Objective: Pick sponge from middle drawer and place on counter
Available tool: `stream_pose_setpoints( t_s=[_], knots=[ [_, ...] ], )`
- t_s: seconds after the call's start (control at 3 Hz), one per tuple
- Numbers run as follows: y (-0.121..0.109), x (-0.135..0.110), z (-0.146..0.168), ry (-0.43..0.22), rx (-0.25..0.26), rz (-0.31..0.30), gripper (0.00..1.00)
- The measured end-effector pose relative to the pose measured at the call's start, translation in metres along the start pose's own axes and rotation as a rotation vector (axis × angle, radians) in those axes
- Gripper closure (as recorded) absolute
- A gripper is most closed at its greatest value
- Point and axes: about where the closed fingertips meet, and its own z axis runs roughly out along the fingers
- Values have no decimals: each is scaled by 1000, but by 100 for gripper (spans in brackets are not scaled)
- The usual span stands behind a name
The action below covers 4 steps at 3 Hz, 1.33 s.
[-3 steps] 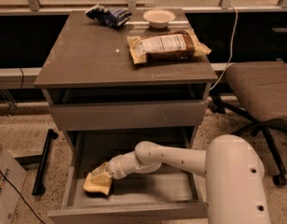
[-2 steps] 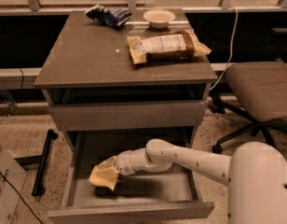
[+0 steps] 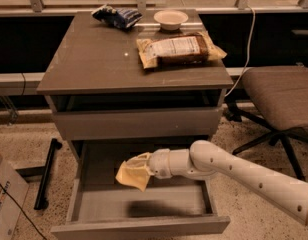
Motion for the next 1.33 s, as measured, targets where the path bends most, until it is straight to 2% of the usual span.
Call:
stream_pose_setpoints(
  t_s=[0.33, 0.67, 1.0, 1.33],
  knots=[
    [10, -64, -62, 1, 47, -125, 100],
    [16, -148, -115, 36, 98, -281, 100],
    [9, -238, -154, 95, 163, -449, 100],
    [-6, -325, -167, 129, 209, -598, 100]
  ],
)
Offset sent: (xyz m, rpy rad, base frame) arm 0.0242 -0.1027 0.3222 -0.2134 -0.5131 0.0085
